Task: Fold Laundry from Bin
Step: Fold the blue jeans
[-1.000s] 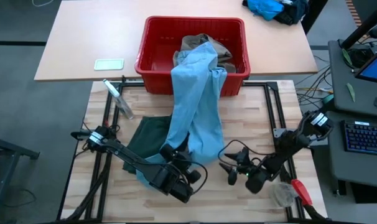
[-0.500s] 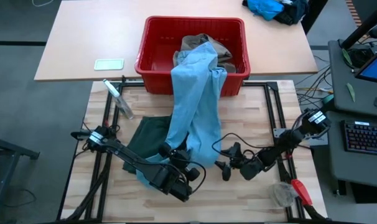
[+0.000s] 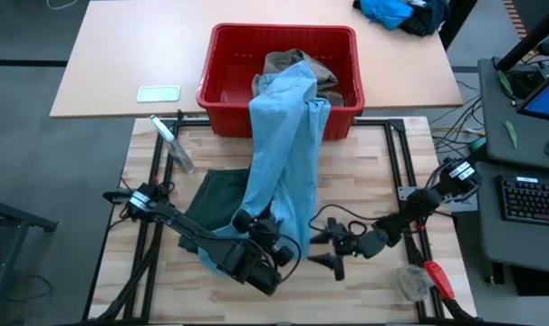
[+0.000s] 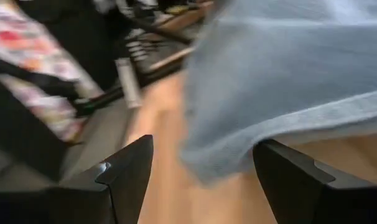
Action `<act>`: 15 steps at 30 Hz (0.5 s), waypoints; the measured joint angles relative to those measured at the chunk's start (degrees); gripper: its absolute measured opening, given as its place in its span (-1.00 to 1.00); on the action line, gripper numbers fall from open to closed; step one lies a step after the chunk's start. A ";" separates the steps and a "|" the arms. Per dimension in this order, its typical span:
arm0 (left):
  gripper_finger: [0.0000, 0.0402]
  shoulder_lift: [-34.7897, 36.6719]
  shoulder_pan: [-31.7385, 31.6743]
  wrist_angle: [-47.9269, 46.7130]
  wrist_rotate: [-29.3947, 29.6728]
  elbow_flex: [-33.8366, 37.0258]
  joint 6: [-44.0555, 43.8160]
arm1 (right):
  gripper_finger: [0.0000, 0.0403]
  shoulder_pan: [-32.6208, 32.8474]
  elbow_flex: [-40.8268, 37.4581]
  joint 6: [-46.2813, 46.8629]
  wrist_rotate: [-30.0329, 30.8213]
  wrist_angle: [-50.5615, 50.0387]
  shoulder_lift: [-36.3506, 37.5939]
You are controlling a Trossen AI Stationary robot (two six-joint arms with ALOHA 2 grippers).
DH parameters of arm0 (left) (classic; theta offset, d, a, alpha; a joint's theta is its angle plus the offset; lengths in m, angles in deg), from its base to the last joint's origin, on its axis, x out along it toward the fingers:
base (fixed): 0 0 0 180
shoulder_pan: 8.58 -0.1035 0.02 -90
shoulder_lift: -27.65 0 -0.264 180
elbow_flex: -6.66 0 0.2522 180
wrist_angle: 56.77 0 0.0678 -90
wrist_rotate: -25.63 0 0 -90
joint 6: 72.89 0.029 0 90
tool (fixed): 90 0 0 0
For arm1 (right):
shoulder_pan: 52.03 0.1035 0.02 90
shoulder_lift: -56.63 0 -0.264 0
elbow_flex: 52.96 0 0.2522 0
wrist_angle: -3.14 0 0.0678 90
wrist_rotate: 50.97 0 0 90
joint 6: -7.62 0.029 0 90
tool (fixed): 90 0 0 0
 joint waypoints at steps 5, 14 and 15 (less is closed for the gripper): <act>-1.00 0.11 1.85 6.70 -12.24 -0.04 1.11 | 0.30 1.86 -0.02 1.10 -6.37 3.77 0.71; -1.00 -0.02 3.12 8.35 -11.85 -0.04 1.22 | 0.30 5.39 0.40 0.04 -5.71 4.28 1.39; -1.00 0.07 3.12 8.62 -10.90 -0.04 1.26 | 0.30 5.52 0.61 0.03 -5.78 4.55 1.38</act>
